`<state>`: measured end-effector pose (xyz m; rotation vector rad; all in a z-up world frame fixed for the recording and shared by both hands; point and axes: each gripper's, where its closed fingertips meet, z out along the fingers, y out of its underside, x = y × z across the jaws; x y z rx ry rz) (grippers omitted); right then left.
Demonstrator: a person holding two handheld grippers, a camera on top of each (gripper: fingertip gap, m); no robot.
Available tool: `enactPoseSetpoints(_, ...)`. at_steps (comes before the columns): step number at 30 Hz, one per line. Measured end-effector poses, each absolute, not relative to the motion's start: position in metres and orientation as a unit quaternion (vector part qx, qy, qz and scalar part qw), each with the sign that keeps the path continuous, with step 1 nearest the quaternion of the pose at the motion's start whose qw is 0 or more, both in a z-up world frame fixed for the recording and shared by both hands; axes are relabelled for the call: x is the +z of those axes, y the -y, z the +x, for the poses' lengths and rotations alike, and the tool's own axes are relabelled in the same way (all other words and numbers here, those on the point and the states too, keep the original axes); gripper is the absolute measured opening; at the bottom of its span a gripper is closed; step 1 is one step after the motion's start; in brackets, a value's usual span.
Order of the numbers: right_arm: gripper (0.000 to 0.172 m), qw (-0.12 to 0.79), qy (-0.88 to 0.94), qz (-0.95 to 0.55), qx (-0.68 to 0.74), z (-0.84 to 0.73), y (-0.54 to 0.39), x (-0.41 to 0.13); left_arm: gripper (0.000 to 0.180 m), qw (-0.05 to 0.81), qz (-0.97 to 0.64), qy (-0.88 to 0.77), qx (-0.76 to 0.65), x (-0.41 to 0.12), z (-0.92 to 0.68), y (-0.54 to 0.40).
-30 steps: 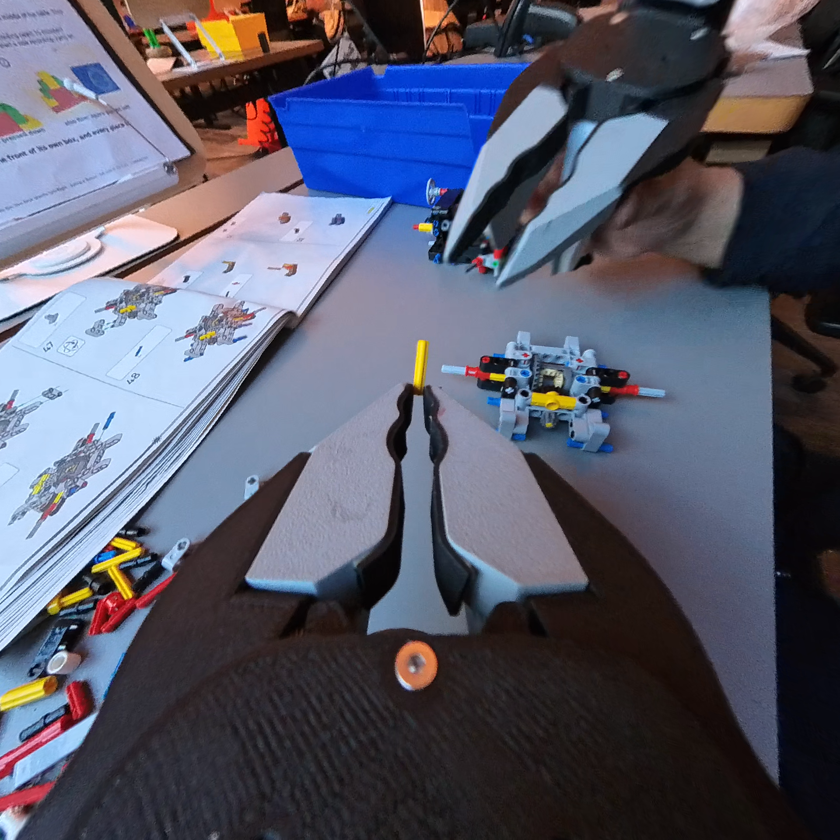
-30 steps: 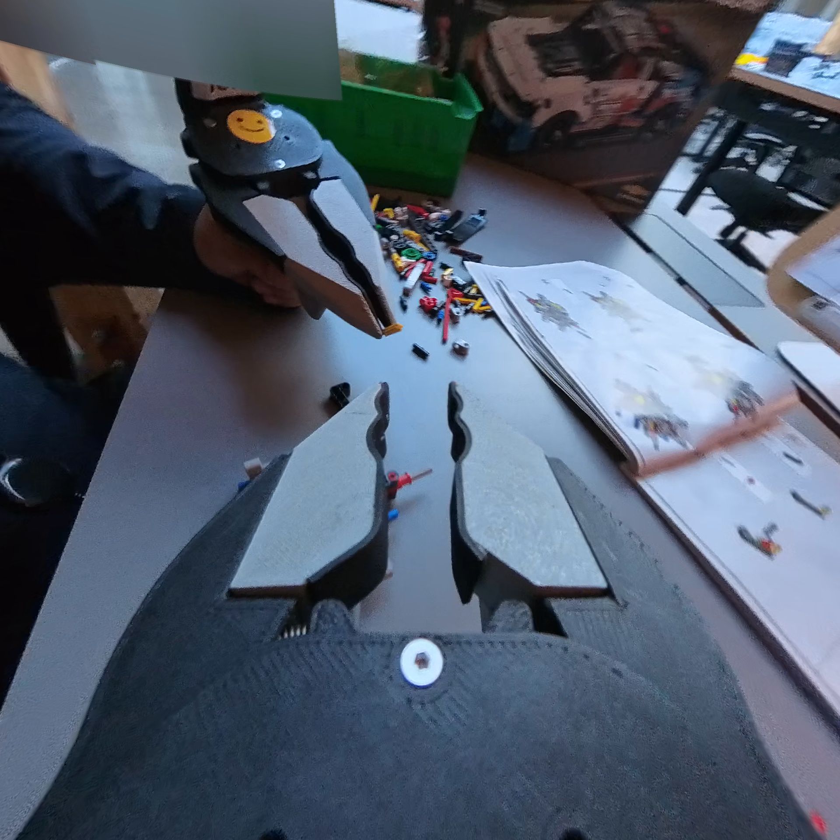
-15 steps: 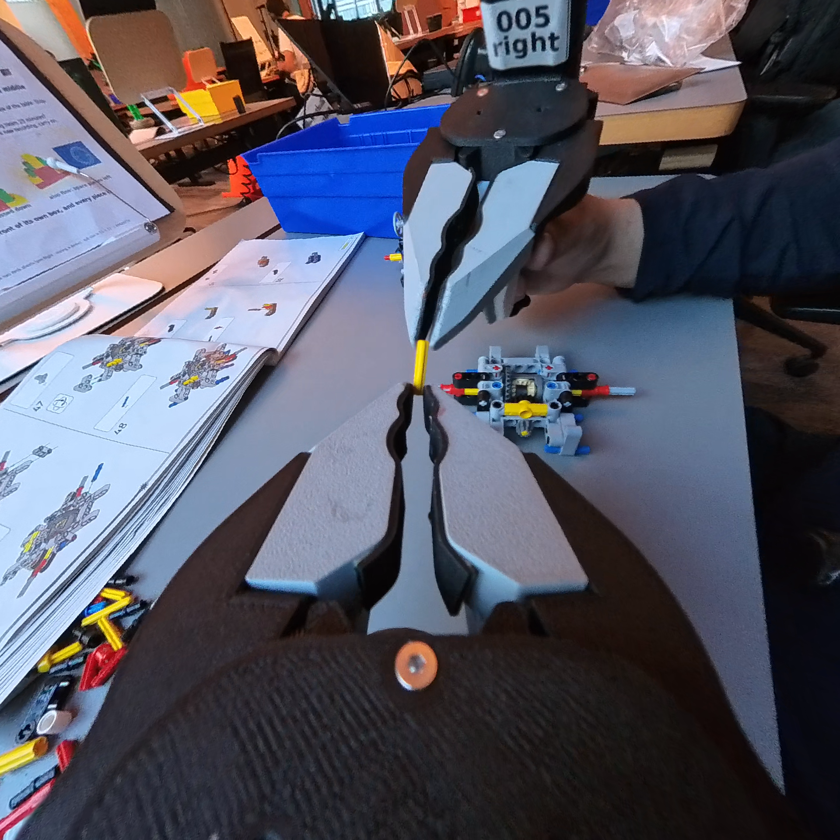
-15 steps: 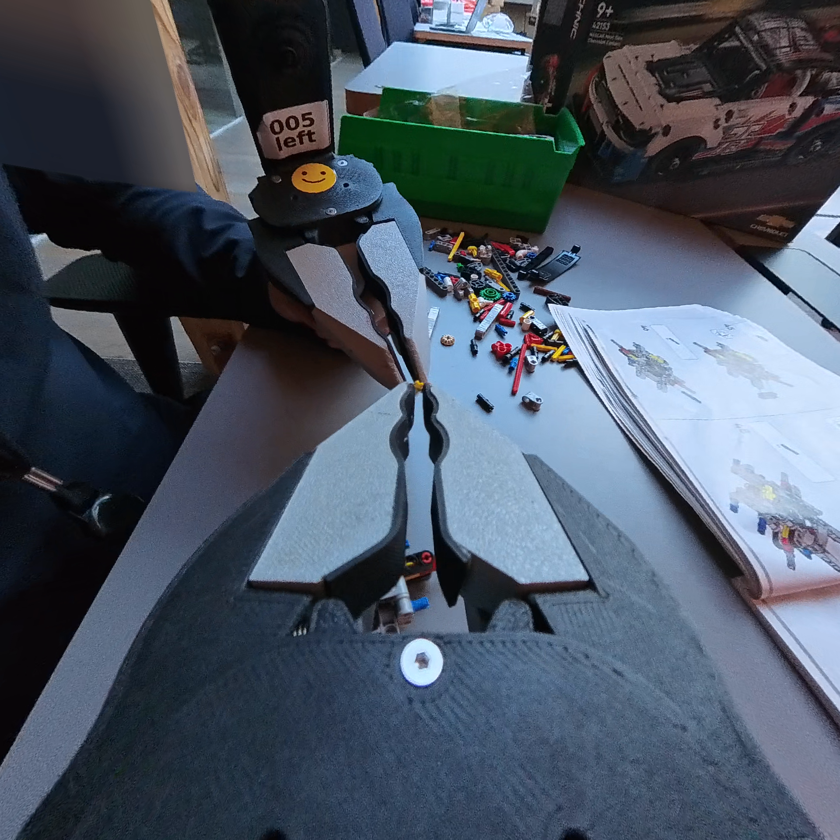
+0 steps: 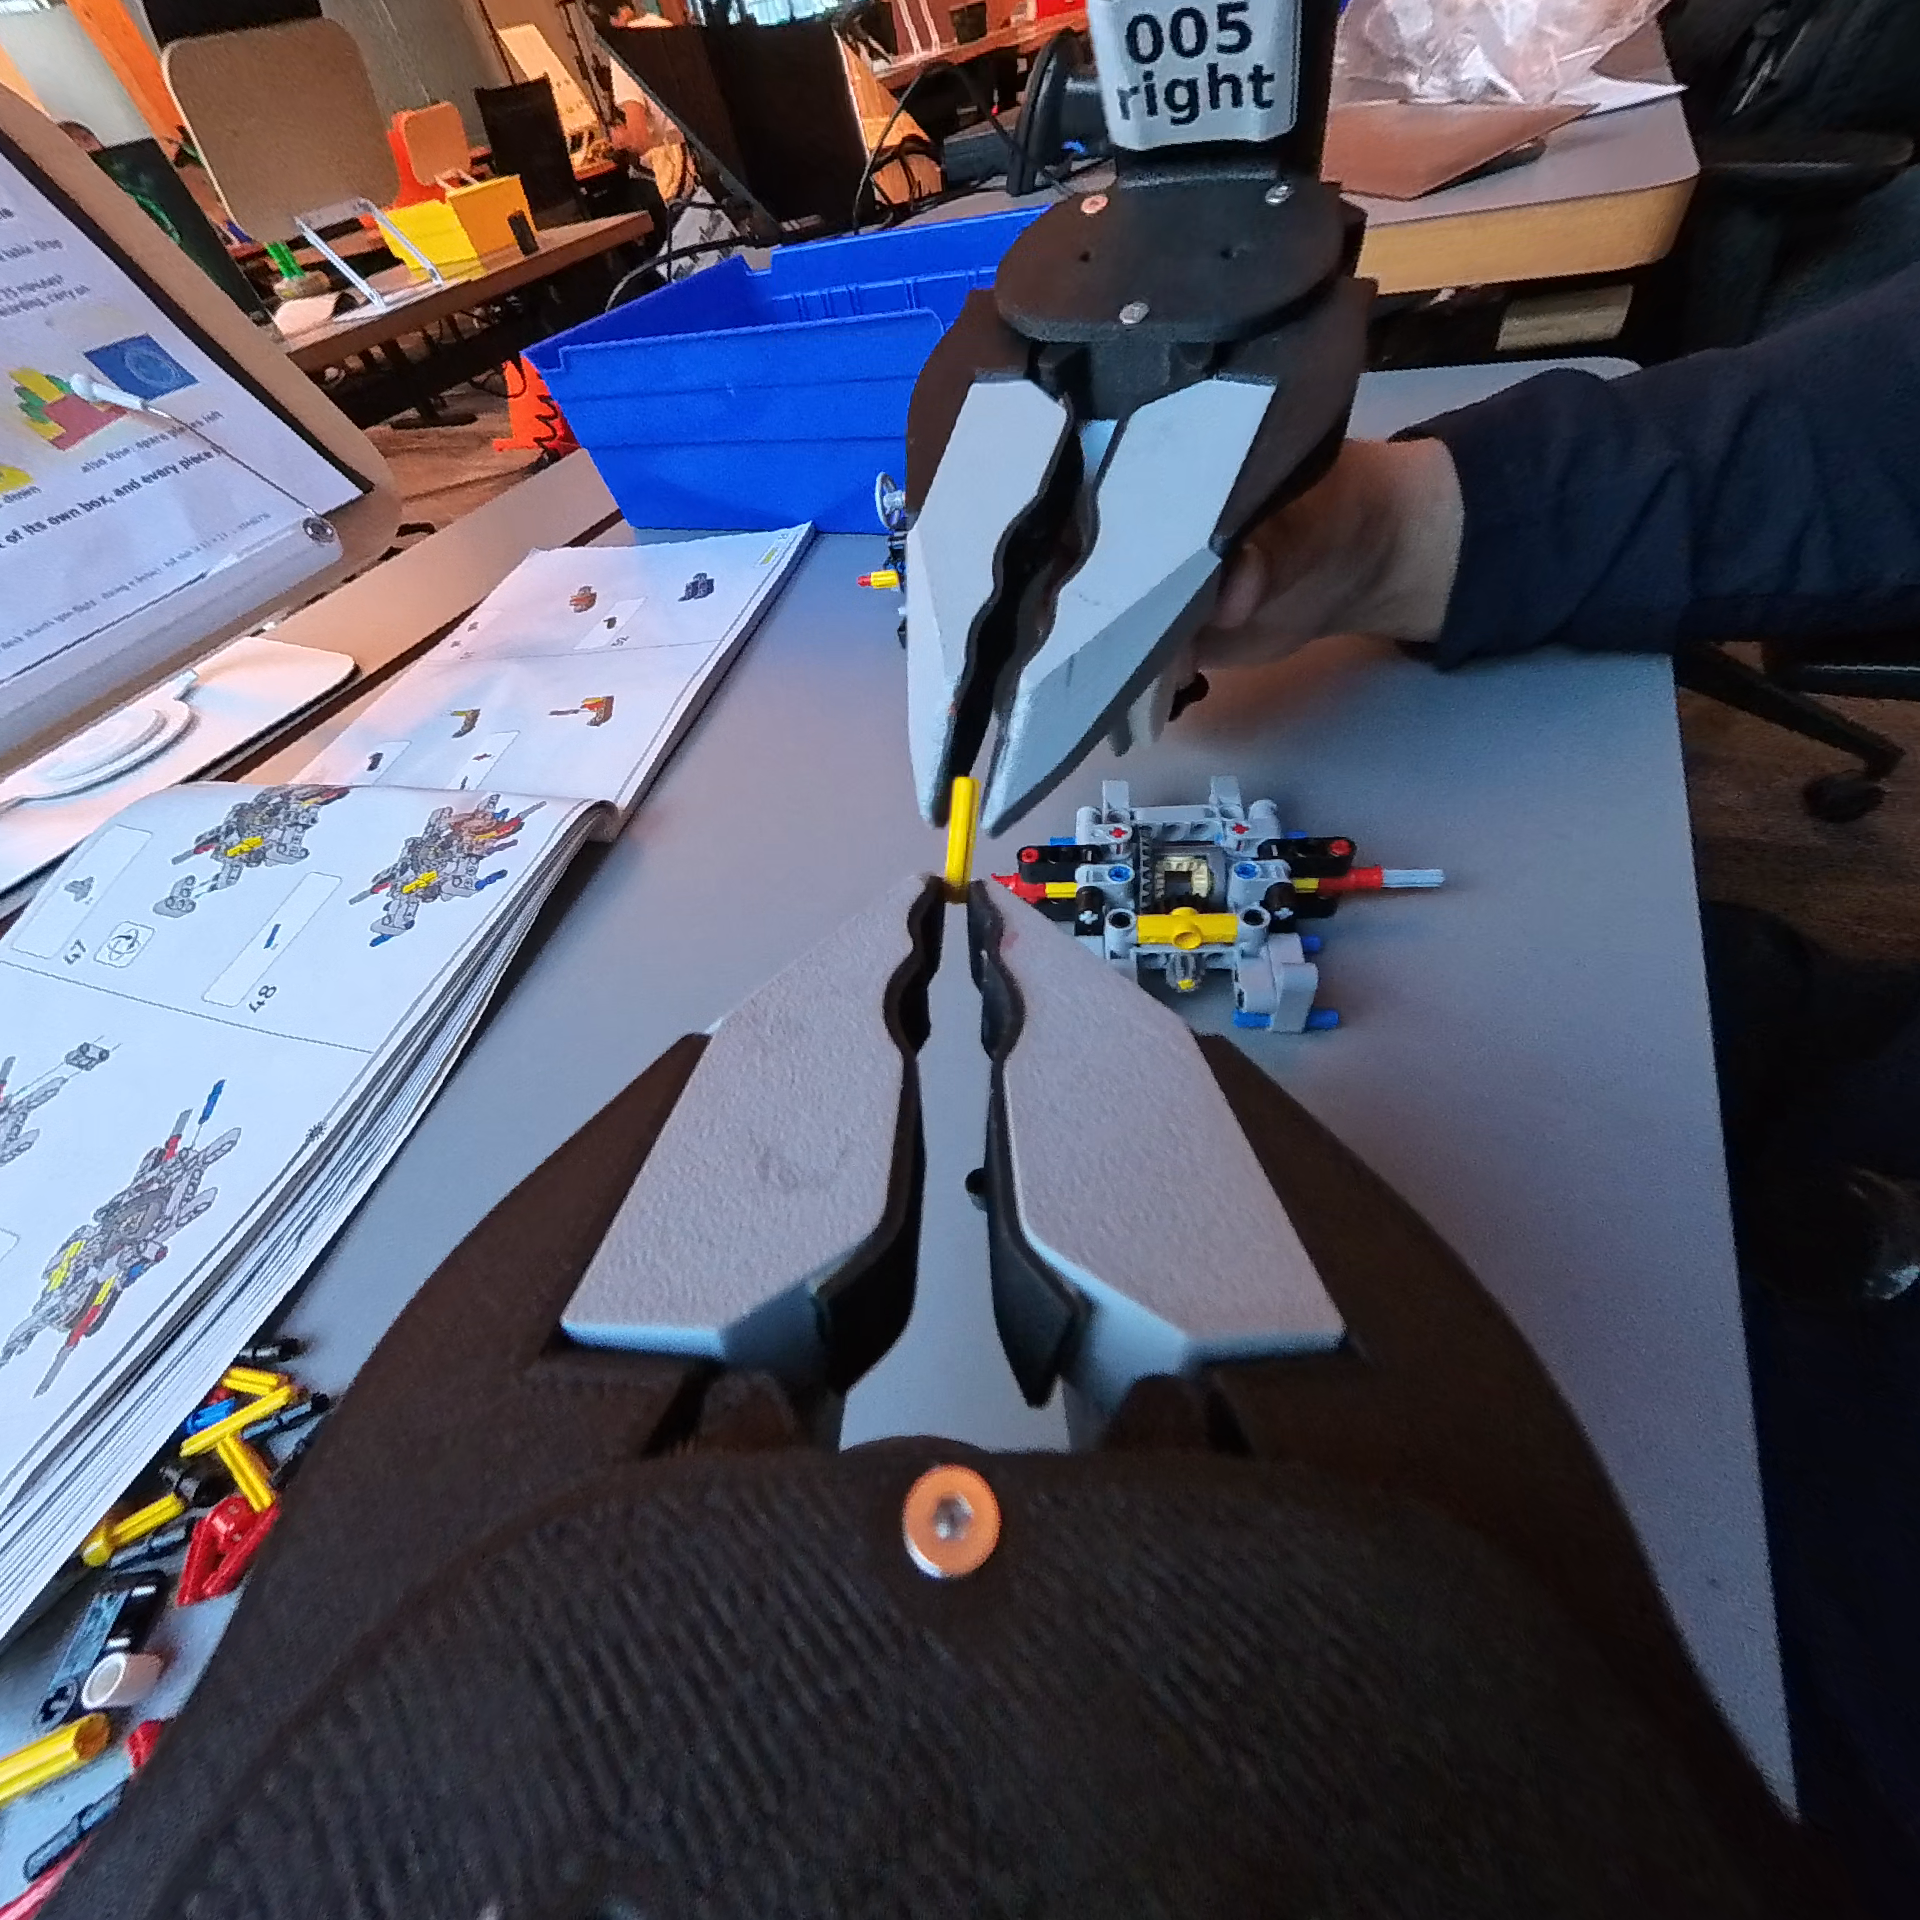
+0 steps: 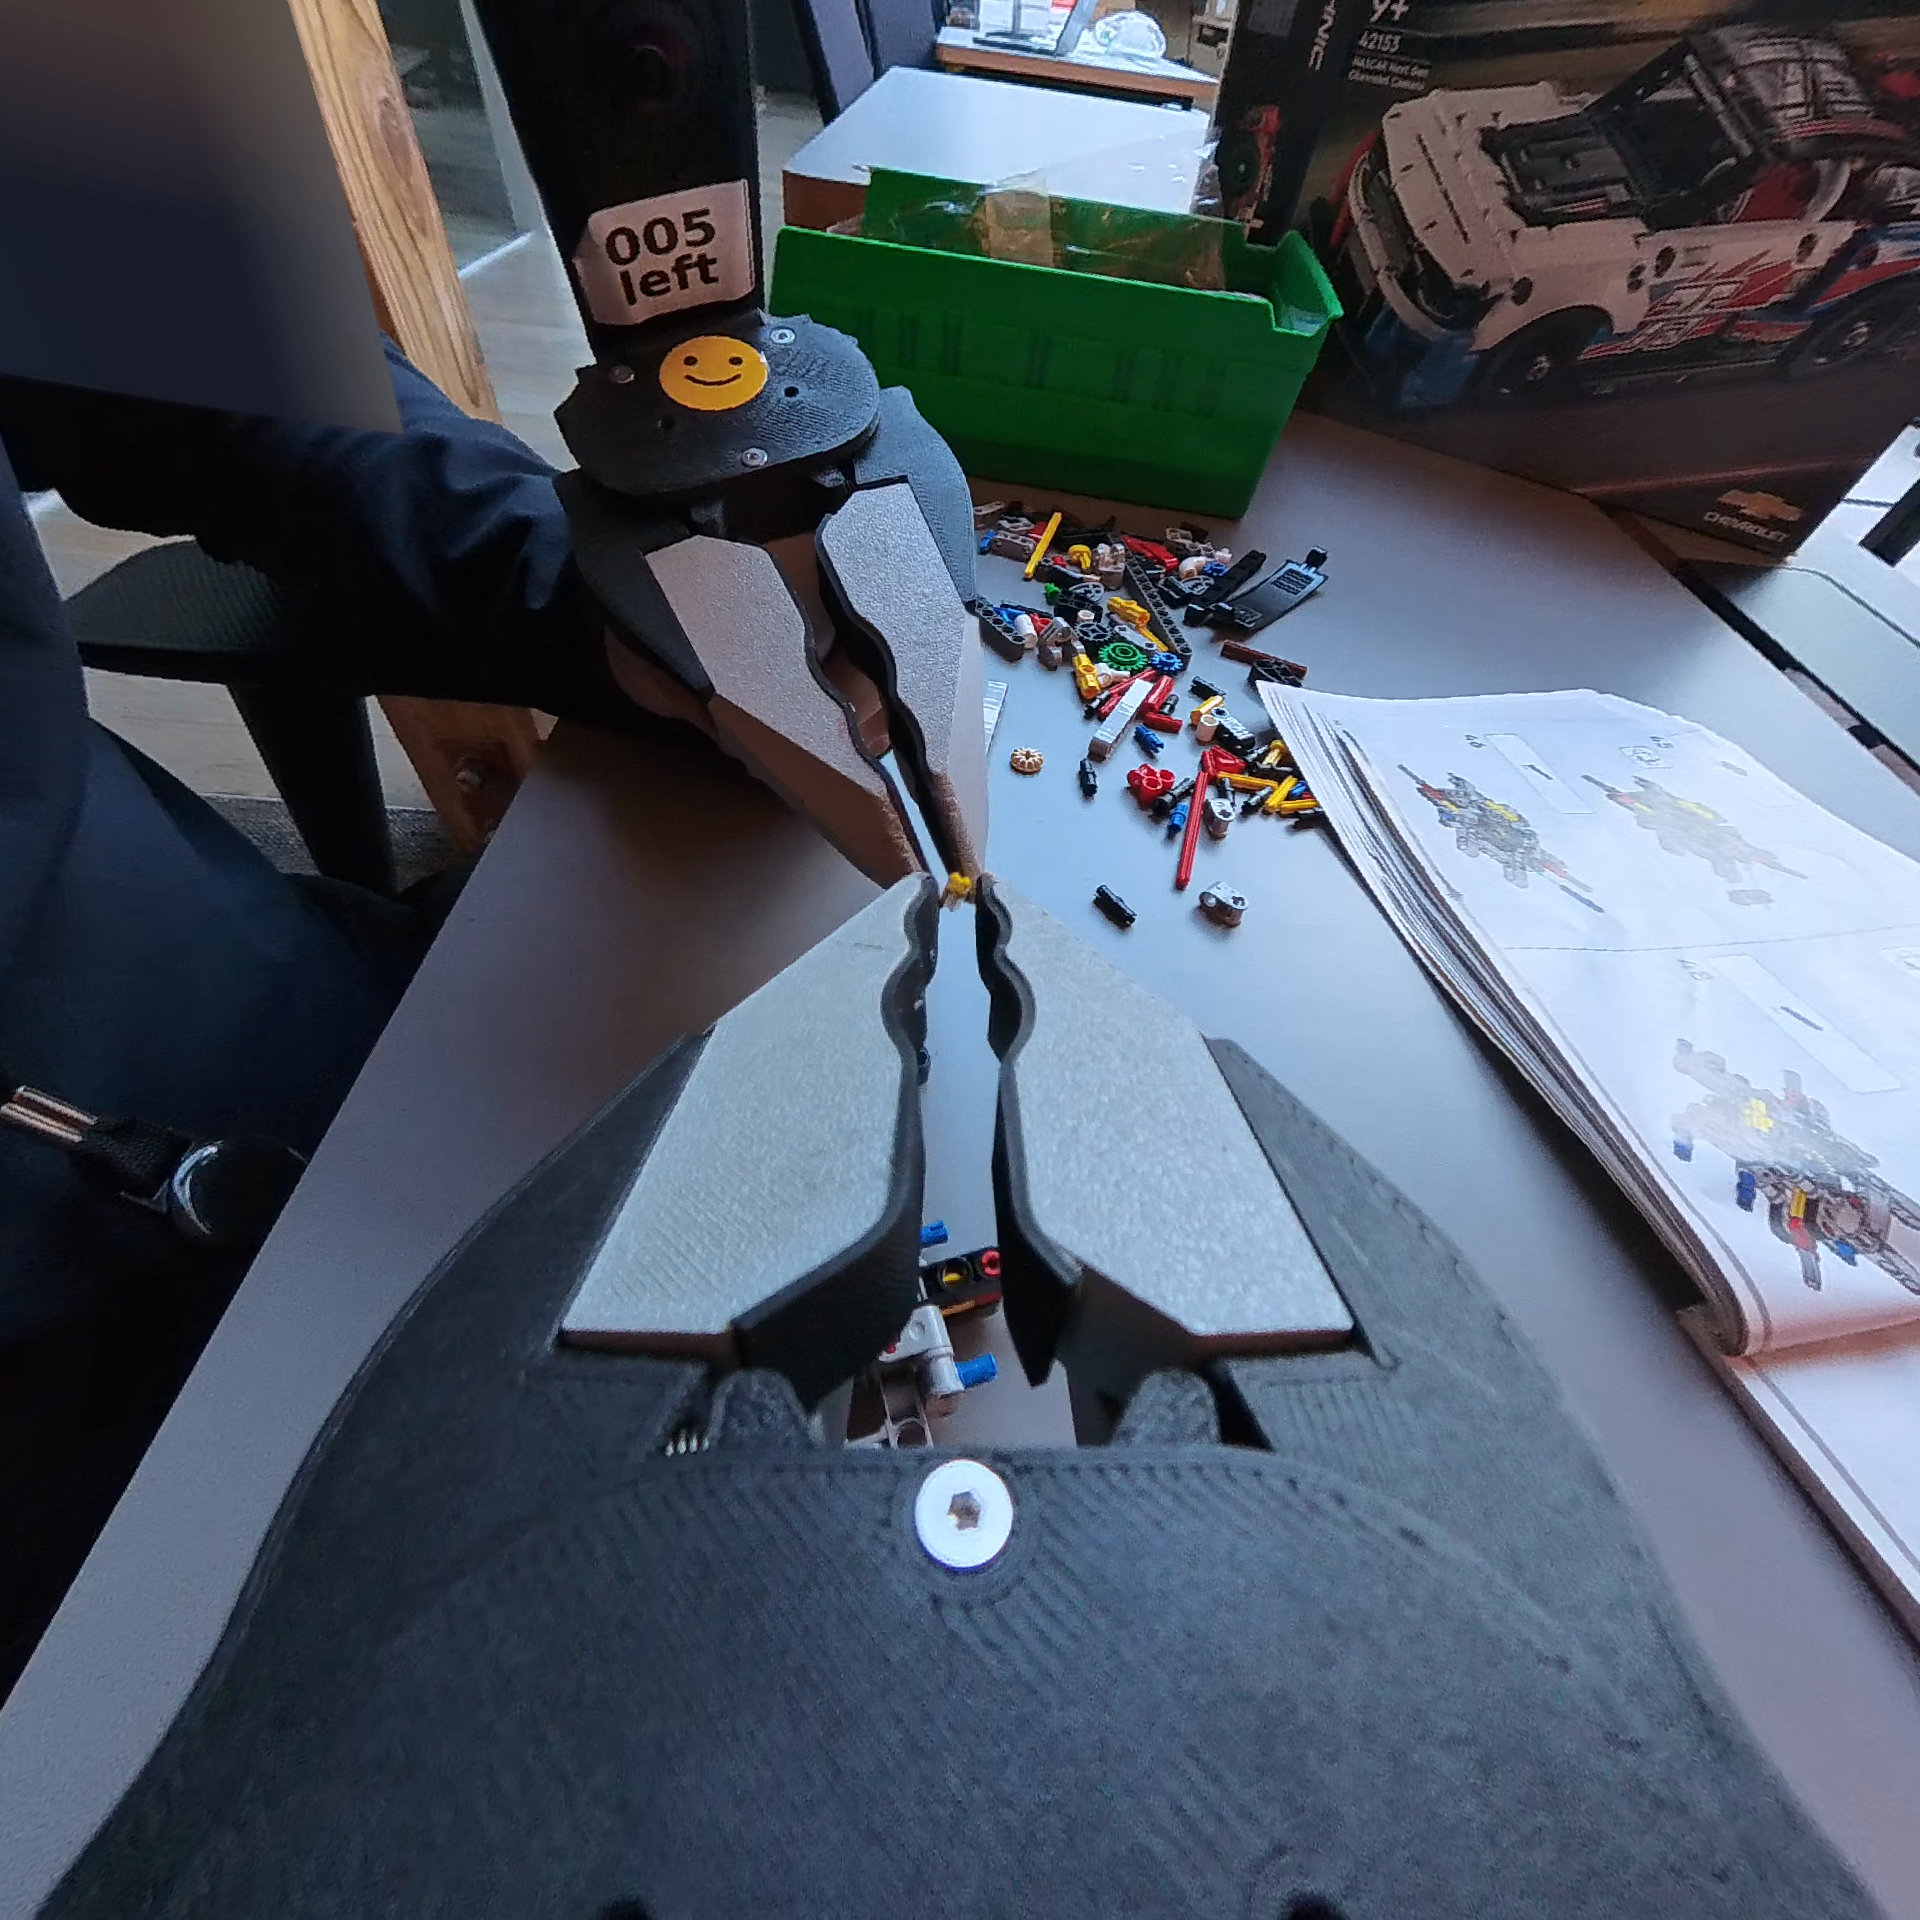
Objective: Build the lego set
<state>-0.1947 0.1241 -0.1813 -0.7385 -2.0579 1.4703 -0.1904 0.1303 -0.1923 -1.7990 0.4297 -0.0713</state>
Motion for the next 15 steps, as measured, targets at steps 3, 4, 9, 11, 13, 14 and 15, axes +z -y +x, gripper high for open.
enactPoseSetpoints(3, 0.002, 0.251, 0.758, -0.273, 0.537, -0.1957, -0.123, -0.185, 0.002, 0.597, -0.778, -0.191, -0.023, -0.1941, -0.1892, -0.1308)
enactPoseSetpoints(4, 0.002, 0.252, 0.757, -0.273, 0.538, -0.196, -0.1226, -0.1858, 0.002, 0.596, -0.779, -0.192, -0.021, -0.1945, -0.1891, -0.1309)
enactPoseSetpoints(9, 0.001, 0.254, 0.755, -0.275, 0.539, -0.1965, -0.123, -0.1862, 0.001, 0.597, -0.779, -0.189, -0.025, -0.1943, -0.1896, -0.1312)
enactPoseSetpoints(11, 0.001, 0.257, 0.755, -0.275, 0.537, -0.1968, -0.1229, -0.1863, 0.001, 0.596, -0.78, -0.188, -0.026, -0.1945, -0.19, -0.1314)
enactPoseSetpoints(13, 0.001, 0.258, 0.756, -0.274, 0.536, -0.1969, -0.123, -0.1869, 0.001, 0.594, -0.781, -0.188, -0.026, -0.1952, -0.19, -0.1317)
enactPoseSetpoints(14, 0.002, 0.257, 0.756, -0.274, 0.536, -0.1968, -0.1231, -0.187, 0.001, 0.594, -0.782, -0.188, -0.026, -0.1953, -0.19, -0.1317)
enactPoseSetpoints(15, 0.001, 0.257, 0.756, -0.275, 0.536, -0.1967, -0.1232, -0.187, 0.001, 0.594, -0.782, -0.188, -0.026, -0.1954, -0.19, -0.1318)
